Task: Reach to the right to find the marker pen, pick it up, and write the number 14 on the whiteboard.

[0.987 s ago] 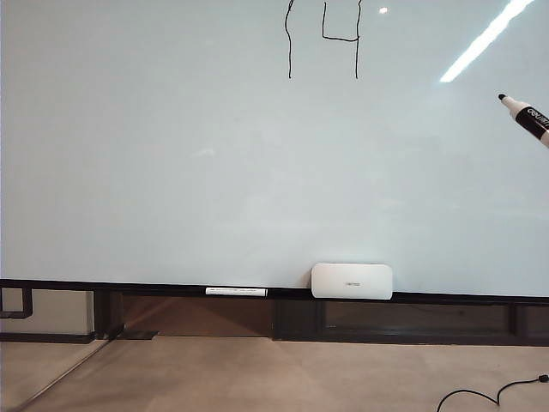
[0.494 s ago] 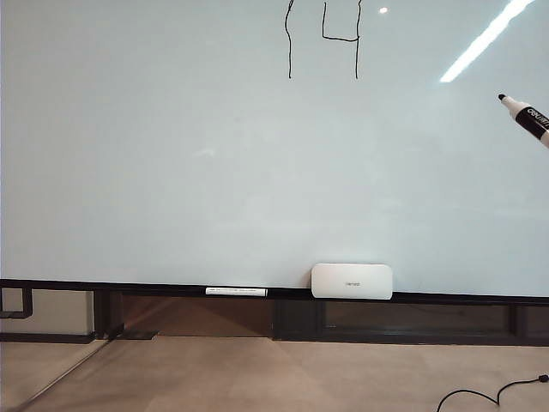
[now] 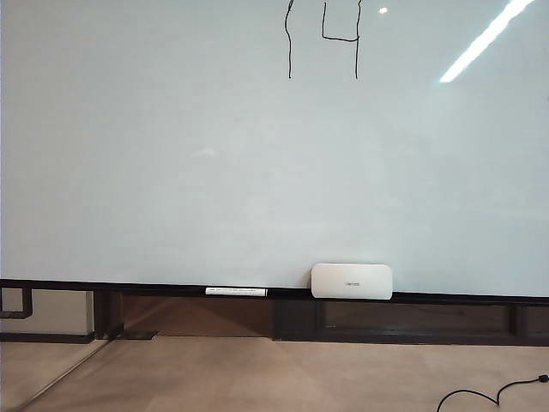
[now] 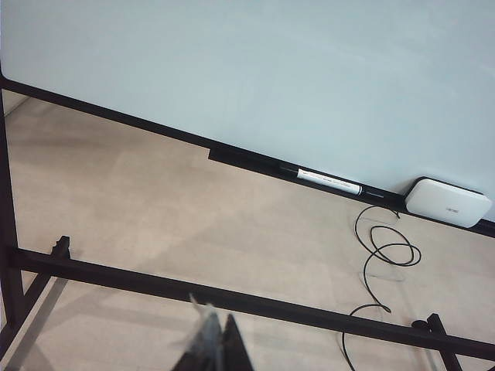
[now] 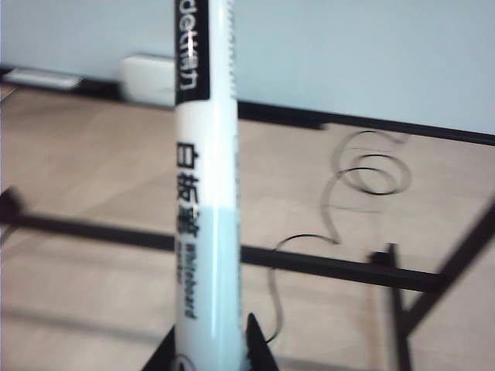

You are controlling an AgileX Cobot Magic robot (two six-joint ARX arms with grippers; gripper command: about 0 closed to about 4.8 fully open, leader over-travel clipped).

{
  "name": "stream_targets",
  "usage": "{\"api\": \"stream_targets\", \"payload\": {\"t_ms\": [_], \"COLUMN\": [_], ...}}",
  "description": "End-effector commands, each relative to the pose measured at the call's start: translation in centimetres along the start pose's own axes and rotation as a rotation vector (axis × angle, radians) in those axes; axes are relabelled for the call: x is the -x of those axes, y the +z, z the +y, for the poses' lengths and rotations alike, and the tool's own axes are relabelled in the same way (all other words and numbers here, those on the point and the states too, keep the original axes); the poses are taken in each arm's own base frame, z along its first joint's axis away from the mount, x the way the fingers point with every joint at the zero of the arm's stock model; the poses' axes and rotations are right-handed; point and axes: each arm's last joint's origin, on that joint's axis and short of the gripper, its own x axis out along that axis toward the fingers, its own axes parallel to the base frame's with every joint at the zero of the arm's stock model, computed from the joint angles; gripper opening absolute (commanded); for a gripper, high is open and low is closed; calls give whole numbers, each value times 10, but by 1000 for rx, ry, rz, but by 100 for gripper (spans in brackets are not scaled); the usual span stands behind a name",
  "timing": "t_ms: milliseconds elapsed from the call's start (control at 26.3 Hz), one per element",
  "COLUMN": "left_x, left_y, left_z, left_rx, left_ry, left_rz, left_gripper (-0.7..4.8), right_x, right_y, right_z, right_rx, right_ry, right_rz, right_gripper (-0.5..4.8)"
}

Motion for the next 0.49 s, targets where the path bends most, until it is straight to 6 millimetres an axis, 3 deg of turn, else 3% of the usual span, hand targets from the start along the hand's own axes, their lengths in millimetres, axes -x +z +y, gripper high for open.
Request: {"api": "stream_targets", "payload": {"t_ms": [38,494], "left_x": [0,0], "left_y": [-1,-1], "left_z": [0,0], "left_rx": [1,1], "left_ry": [-2,-1], "left_rz": [4,4], "left_gripper": [-5,-5], "right_x": [0,-2], "right_y": [6,9], "right_z": [-9,-34], "right_rx": [-54,-132], "right_ry": [-87,-356], "right_rz": [-51,-84], "right_gripper": [-1,-1]}}
